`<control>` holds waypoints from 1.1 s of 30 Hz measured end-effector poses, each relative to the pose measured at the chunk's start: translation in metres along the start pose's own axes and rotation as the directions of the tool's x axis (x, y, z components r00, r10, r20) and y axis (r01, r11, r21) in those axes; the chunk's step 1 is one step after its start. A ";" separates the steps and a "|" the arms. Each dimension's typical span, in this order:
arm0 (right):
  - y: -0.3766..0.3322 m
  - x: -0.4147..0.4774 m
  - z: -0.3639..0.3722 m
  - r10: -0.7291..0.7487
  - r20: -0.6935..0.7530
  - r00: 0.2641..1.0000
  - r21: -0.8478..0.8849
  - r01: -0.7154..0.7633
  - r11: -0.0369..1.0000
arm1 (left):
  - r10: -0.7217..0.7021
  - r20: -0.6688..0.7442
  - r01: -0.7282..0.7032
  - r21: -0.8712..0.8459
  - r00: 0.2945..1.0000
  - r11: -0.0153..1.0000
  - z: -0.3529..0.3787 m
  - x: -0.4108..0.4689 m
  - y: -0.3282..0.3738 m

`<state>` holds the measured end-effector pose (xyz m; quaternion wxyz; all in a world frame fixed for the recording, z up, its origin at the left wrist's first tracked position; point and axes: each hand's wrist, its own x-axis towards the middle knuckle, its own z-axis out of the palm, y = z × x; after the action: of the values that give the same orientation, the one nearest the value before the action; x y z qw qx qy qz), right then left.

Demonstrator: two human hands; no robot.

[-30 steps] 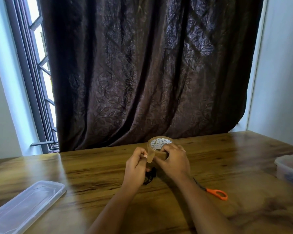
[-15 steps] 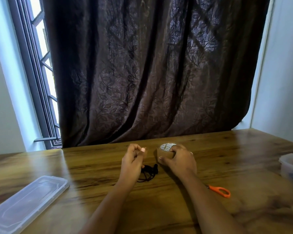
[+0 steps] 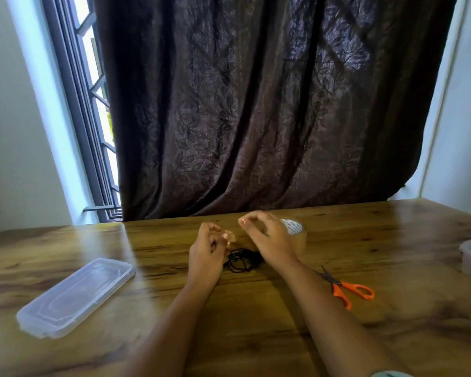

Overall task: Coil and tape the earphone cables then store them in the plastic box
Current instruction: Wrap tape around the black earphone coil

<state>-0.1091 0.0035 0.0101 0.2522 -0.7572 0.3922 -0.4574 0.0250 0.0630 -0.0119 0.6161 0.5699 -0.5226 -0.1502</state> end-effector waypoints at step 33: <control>0.025 0.009 0.009 -0.067 0.143 0.988 -0.016 0.070 0.997 | -0.217 0.257 -0.046 0.738 0.942 0.673 0.007 0.009 -0.016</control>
<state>-0.1075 -0.0182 -0.0085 0.2560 -0.8034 0.3518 -0.4065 0.0295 0.0477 -0.0226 0.2328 0.7603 -0.6045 -0.0478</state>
